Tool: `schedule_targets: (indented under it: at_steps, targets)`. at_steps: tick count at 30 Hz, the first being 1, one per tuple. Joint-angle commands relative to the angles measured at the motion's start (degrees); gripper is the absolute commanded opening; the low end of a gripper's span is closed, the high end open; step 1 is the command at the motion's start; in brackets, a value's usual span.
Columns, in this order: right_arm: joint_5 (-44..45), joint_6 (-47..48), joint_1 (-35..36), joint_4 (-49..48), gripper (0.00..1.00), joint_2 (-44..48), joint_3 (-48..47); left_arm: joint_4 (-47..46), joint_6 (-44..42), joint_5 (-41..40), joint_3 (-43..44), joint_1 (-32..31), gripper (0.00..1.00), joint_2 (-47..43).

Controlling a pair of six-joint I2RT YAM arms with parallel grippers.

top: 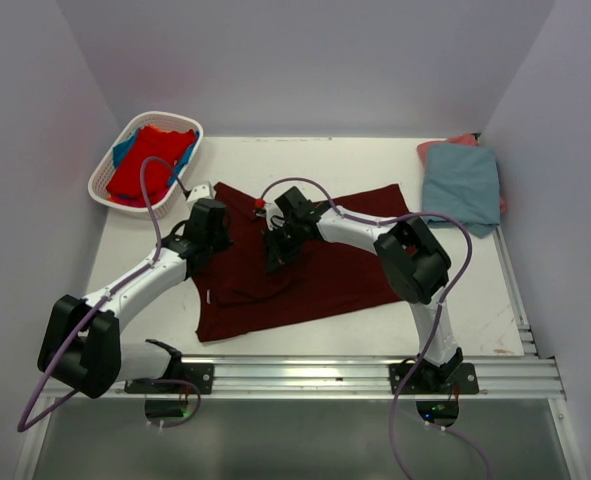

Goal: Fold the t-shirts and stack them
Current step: Fold the flattened tshirt in 1/3 of the way

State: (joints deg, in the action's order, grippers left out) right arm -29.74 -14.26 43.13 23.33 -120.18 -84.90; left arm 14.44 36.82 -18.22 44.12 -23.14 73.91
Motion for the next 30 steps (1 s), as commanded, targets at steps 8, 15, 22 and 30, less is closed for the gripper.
schedule_targets:
  at_steps: [8,15,22,30]
  targets:
    - [-1.11,0.82,0.28,1.19,0.2,1.53,-0.88,-1.78,-0.96,-0.68,0.18,0.55,0.0,-1.31]
    - [-1.29,0.73,0.37,1.1,0.11,1.27,-0.97,-1.87,-1.13,-0.68,0.18,0.72,0.0,-1.4]
    - [-1.46,0.64,0.37,1.19,0.02,0.65,-1.32,-1.61,-1.31,-0.68,0.09,0.9,0.0,-1.49]
    - [1.08,0.55,0.37,1.28,0.0,3.19,-0.97,-1.52,-1.4,-0.68,0.09,1.08,0.0,-1.84]
